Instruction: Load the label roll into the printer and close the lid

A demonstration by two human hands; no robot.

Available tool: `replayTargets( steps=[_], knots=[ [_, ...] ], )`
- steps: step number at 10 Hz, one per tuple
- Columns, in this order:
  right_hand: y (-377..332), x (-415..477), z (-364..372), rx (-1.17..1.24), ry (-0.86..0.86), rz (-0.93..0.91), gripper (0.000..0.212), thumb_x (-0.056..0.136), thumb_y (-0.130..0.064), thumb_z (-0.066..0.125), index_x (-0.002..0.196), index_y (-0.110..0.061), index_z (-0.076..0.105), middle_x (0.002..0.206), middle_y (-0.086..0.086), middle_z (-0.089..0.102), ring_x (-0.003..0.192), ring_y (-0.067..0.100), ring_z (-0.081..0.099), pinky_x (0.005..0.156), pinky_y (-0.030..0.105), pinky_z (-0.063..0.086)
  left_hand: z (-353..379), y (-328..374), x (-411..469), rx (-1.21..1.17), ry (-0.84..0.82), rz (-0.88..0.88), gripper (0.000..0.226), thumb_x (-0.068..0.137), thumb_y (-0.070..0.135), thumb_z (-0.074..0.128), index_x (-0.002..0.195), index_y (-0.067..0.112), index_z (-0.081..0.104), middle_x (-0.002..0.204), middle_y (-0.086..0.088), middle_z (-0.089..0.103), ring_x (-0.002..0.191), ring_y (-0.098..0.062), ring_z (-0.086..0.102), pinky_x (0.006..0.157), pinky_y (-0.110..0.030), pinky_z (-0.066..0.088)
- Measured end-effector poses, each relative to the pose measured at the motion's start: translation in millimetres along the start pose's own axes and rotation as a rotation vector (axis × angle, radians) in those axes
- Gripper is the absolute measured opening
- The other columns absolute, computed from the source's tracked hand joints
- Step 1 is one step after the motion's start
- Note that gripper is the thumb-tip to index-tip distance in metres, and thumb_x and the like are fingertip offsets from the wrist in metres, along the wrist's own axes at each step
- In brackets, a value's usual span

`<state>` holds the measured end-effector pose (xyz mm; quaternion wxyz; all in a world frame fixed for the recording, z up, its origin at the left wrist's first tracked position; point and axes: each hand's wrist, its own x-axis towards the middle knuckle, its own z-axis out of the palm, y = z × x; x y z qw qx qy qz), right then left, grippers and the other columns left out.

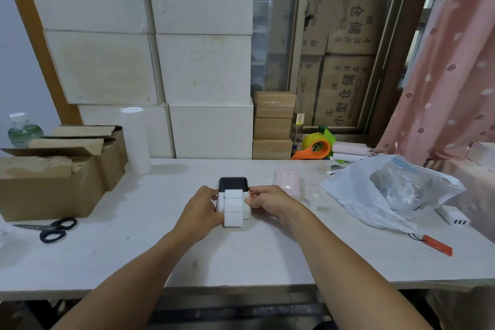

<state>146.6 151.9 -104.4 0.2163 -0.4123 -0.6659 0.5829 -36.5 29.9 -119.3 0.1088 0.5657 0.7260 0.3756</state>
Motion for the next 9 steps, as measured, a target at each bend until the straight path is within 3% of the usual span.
replayTargets(
  steps=[2, 3, 5, 6, 7, 8, 9],
  knots=[
    [-3.7, -2.0, 1.4, -0.008, 0.021, 0.016, 0.016, 0.075, -0.019, 0.080, 0.087, -0.029, 0.086, 0.092, -0.008, 0.079, 0.093, 0.014, 0.070, 0.107, 0.033, 0.050, 0.8, -0.9, 0.5, -0.015, 0.003, -0.005, 0.050, 0.070, 0.028, 0.087, 0.114, 0.024, 0.065, 0.105, 0.008, 0.055, 0.071, -0.009, 0.058, 0.064, -0.020, 0.045],
    [-5.1, -1.8, 0.7, -0.016, 0.048, 0.020, 0.021, 0.082, -0.015, 0.081, 0.074, -0.033, 0.082, 0.103, -0.005, 0.082, 0.111, 0.020, 0.073, 0.111, 0.036, 0.050, 1.1, -1.5, 0.0, -0.019, 0.000, -0.004, 0.052, 0.070, 0.028, 0.087, 0.117, 0.024, 0.065, 0.105, 0.008, 0.055, 0.073, -0.009, 0.059, 0.065, -0.020, 0.046],
    [-12.6, -5.8, 1.5, -0.054, 0.050, 0.035, 0.020, 0.077, -0.018, 0.081, 0.093, -0.029, 0.081, 0.106, -0.003, 0.081, 0.110, 0.020, 0.073, 0.111, 0.039, 0.051, -4.1, 4.0, 0.2, -0.008, -0.047, -0.011, 0.059, 0.068, 0.041, 0.088, 0.116, 0.024, 0.059, 0.110, 0.009, 0.054, 0.080, -0.010, 0.061, 0.066, -0.022, 0.046],
    [-18.2, -8.2, 1.0, -0.097, 0.027, 0.048, 0.024, 0.080, -0.015, 0.078, 0.103, -0.024, 0.081, 0.102, -0.003, 0.080, 0.096, 0.016, 0.073, 0.099, 0.030, 0.055, -9.2, 7.9, 0.6, -0.008, -0.081, 0.000, 0.058, 0.067, 0.043, 0.087, 0.114, 0.024, 0.059, 0.110, 0.009, 0.055, 0.082, -0.006, 0.058, 0.067, -0.021, 0.044],
    [-19.9, -6.4, -1.9, -0.100, 0.014, 0.055, 0.022, 0.089, -0.008, 0.075, 0.108, -0.019, 0.079, 0.096, 0.000, 0.076, 0.090, 0.018, 0.071, 0.091, 0.027, 0.055, -13.1, 9.2, 5.6, 0.003, -0.149, -0.011, 0.067, 0.063, 0.048, 0.087, 0.118, 0.026, 0.057, 0.113, 0.008, 0.054, 0.082, -0.007, 0.060, 0.067, -0.020, 0.045],
    [-32.9, -14.1, -3.1, -0.191, 0.006, 0.096, 0.030, 0.089, -0.009, 0.077, 0.119, -0.009, 0.075, 0.101, 0.001, 0.073, 0.102, 0.020, 0.070, 0.104, 0.034, 0.054, -23.9, 12.8, 13.5, 0.089, -0.284, -0.047, 0.068, 0.067, 0.032, 0.086, 0.125, 0.023, 0.052, 0.117, 0.009, 0.055, 0.082, -0.004, 0.059, 0.064, -0.015, 0.042],
    [-48.7, -9.3, -13.6, -0.378, -0.031, 0.154, 0.032, 0.088, -0.018, 0.079, 0.118, -0.010, 0.075, 0.114, 0.005, 0.072, 0.105, 0.022, 0.066, 0.098, 0.035, 0.054, -45.4, 19.1, 38.5, 0.250, -0.481, -0.104, 0.068, 0.073, 0.020, 0.073, 0.136, 0.023, 0.047, 0.131, 0.004, 0.058, 0.101, -0.015, 0.062, 0.077, -0.025, 0.050]
  ],
)
